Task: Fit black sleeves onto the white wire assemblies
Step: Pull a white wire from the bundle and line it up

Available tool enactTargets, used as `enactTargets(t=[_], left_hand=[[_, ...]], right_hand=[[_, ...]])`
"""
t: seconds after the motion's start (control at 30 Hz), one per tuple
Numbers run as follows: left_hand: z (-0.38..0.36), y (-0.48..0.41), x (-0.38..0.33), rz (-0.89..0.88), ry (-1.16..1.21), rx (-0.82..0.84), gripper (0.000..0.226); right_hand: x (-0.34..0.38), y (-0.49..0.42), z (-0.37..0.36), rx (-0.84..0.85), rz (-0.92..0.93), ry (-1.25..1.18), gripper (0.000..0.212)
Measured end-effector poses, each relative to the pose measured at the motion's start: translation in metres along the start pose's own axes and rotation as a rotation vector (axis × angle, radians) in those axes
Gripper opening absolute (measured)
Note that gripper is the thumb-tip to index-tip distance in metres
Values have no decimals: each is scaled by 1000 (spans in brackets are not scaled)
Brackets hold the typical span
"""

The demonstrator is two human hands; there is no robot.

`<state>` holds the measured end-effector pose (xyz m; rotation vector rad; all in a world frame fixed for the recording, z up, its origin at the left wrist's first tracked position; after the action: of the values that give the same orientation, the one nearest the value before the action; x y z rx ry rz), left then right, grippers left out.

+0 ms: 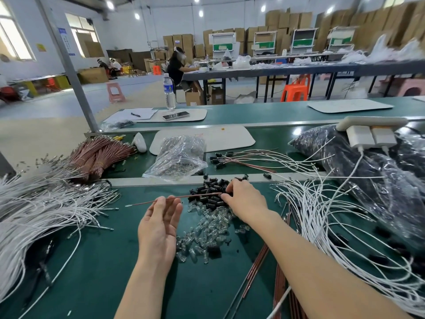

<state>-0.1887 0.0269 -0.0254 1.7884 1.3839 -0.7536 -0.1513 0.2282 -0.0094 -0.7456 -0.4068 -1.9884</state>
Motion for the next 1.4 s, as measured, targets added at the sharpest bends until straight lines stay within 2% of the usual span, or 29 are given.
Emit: enactTargets(t=[0.27,0.47,0.6,0.77,0.9,1.07,1.23,1.4], left_hand=[[-1,1,0,15,5,-3,8],[-2,-1,1,20,22,-2,8],[-1,-1,1,21,33,3,8],[0,2,-1,14,45,7,8],[-1,6,-4,14,44,25,9],[-14,19,1,-28,-64,122,12],[-22,31,7,-85,-129,199,20],[-25,38,11,-99,-160,225,21]], right_hand=[[11,-1,0,-40,46,73,29],[24,2,-6,-106,155,275,32],[29,-1,-11,-106,185,329,26],[27,1,-4,-20,131,57,33],[5,23,26,-67,150,-392,17],[-31,75,56,-182,188,-840,26],[-54,99,47,-191,143,-995,16],[-53,100,38,-136,109,-1045,24]])
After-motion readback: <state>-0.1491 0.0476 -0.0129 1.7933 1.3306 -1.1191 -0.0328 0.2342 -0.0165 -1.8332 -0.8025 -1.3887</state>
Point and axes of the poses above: each hand's wrist, its own y-axis away from the middle knuckle, its own z-axis out of the back of the hand, x = y × z, the point moved 2 cm from there along -y, towards the middle knuckle, and after that the axes turned 13 degrees about -y, right-handed, at the moved point
